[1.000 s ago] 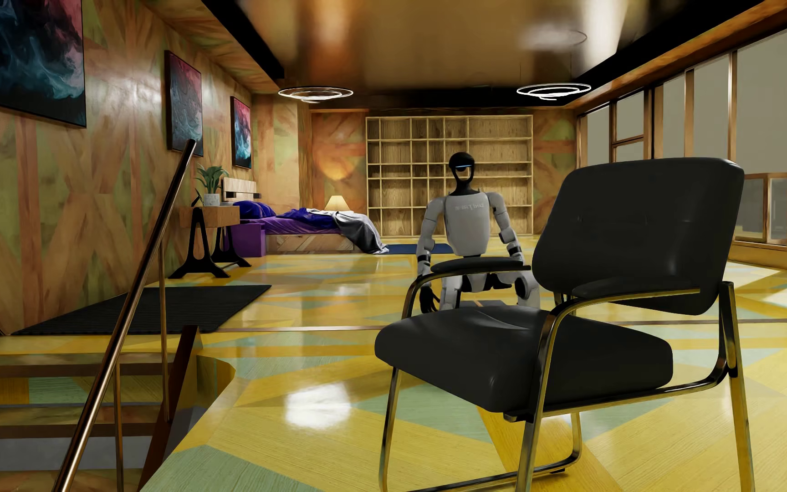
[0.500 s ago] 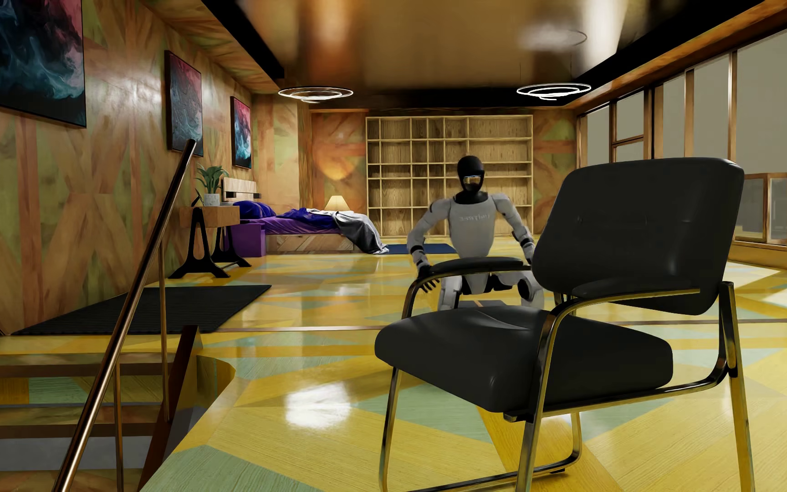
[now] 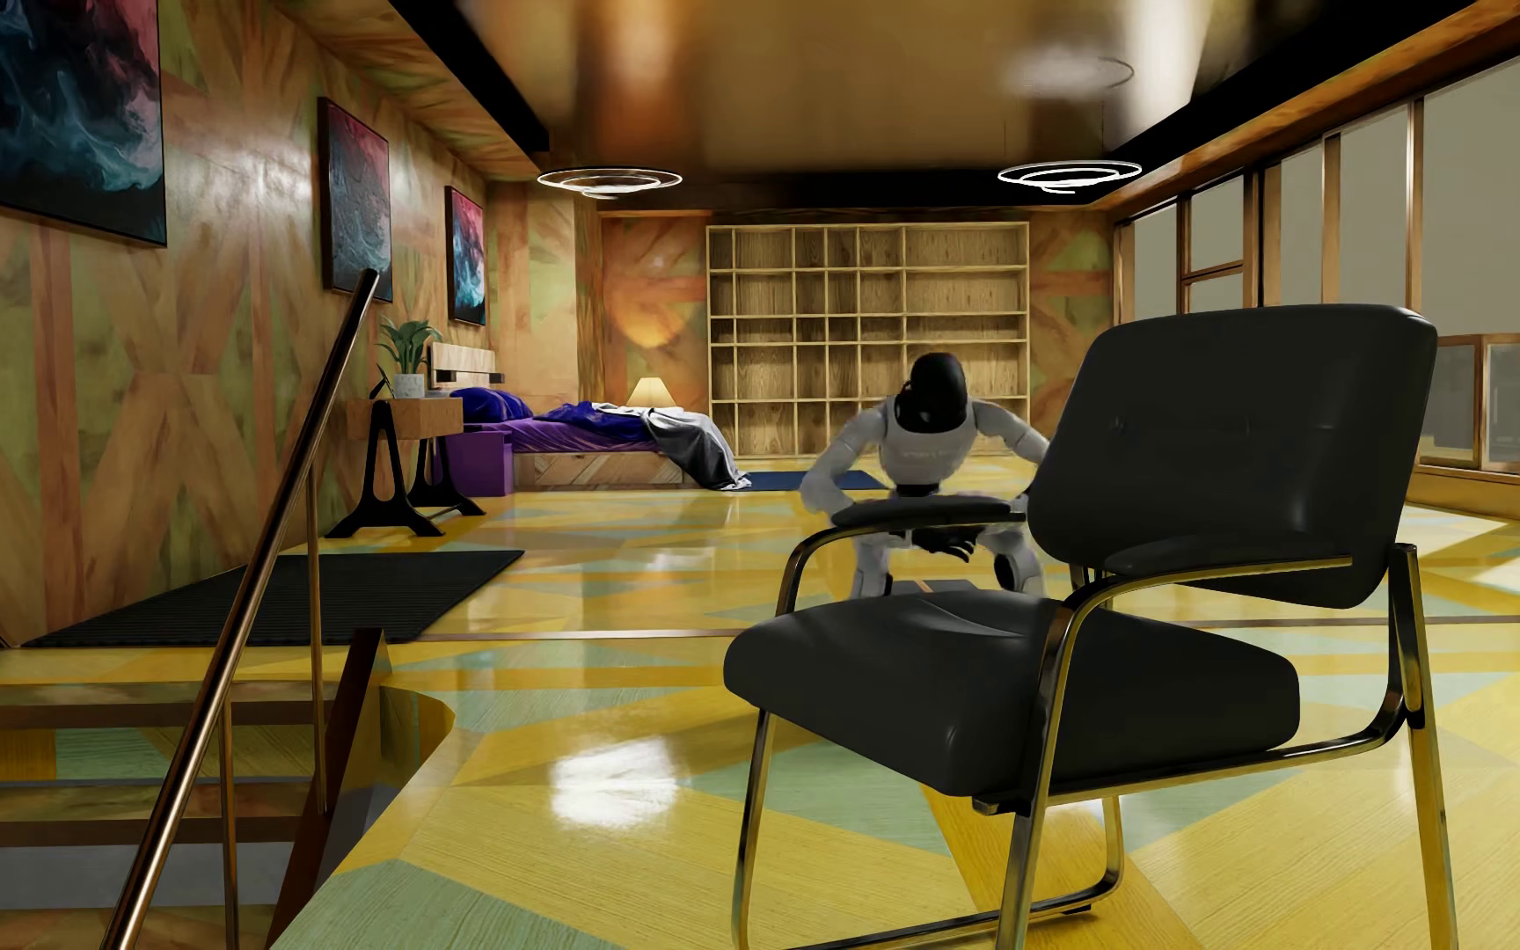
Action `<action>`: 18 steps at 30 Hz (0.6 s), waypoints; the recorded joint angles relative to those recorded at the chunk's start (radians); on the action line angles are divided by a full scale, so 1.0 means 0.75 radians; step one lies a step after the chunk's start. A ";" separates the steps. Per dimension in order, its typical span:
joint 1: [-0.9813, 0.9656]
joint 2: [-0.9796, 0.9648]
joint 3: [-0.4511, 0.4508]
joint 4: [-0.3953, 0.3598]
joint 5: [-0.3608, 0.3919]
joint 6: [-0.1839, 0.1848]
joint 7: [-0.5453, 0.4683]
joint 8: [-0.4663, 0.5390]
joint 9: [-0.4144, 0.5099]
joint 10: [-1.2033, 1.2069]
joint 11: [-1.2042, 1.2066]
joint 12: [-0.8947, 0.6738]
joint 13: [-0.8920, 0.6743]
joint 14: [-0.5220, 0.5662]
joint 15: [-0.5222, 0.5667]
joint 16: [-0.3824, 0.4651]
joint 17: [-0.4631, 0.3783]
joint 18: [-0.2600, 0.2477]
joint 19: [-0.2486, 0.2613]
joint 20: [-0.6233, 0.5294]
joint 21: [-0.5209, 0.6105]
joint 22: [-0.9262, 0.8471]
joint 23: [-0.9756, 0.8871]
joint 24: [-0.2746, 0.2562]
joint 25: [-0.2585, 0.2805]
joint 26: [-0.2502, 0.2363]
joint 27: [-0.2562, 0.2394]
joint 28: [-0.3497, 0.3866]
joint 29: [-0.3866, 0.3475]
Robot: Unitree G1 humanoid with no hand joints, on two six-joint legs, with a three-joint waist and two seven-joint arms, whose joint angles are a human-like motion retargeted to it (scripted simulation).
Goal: Stand up from the black box
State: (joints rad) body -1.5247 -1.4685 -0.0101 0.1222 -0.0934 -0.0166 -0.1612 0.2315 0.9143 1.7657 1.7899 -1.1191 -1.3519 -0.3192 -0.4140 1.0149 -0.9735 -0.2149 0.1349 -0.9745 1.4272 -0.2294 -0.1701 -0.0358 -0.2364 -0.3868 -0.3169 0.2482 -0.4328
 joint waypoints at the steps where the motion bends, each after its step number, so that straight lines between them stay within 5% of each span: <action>1: 0.064 0.058 -0.001 -0.013 0.000 0.001 0.017 -0.017 -0.017 -0.101 -0.097 0.054 0.085 0.018 0.019 -0.061 0.051 0.020 -0.010 0.035 -0.073 0.083 0.089 0.040 -0.021 0.010 -0.002 -0.032 0.040; 9: 0.919 0.856 0.015 -0.085 -0.036 0.006 0.172 -0.214 -0.294 -1.146 -1.069 0.383 0.681 0.260 0.249 -0.874 0.810 0.120 -0.075 0.252 -0.603 1.378 1.324 0.538 -0.370 0.091 -0.055 -0.508 0.622; 11: 1.174 1.102 0.010 -0.106 -0.041 0.023 0.210 -0.268 -0.415 -1.421 -1.316 0.489 0.825 0.344 0.309 -1.028 0.916 0.125 -0.089 0.283 -0.710 1.591 1.481 0.604 -0.330 0.177 0.047 -0.633 0.793; 13: 1.450 1.355 0.000 -0.139 -0.018 0.036 0.236 -0.321 -0.546 -1.705 -1.554 0.652 1.011 0.415 0.358 -1.074 0.953 0.157 -0.126 0.359 -0.847 1.646 1.539 0.554 -0.187 0.256 0.179 -0.685 0.814; 15: 1.696 1.581 -0.001 -0.157 0.024 0.044 0.254 -0.367 -0.692 -1.944 -1.768 0.842 1.191 0.468 0.396 -1.058 0.912 0.184 -0.163 0.468 -0.961 1.654 1.476 0.435 -0.088 0.305 0.187 -0.667 0.837; 18: 1.975 1.833 -0.006 -0.167 0.057 0.048 0.291 -0.415 -0.907 -2.214 -1.998 1.099 1.426 0.512 0.417 -1.000 0.816 0.194 -0.187 0.636 -1.119 1.642 1.333 0.294 -0.039 0.327 0.169 -0.598 0.845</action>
State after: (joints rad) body -0.0433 -0.0936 -0.0144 -0.0035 -0.0505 0.0192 0.0569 -0.0799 0.2338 0.1053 0.2914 -0.2952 -0.2827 0.0645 -0.1011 0.2647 -0.3616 -0.0692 -0.0056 -0.4976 0.5881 1.0024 0.8295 0.1850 -0.2655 -0.1416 -0.1900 -0.2007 0.2013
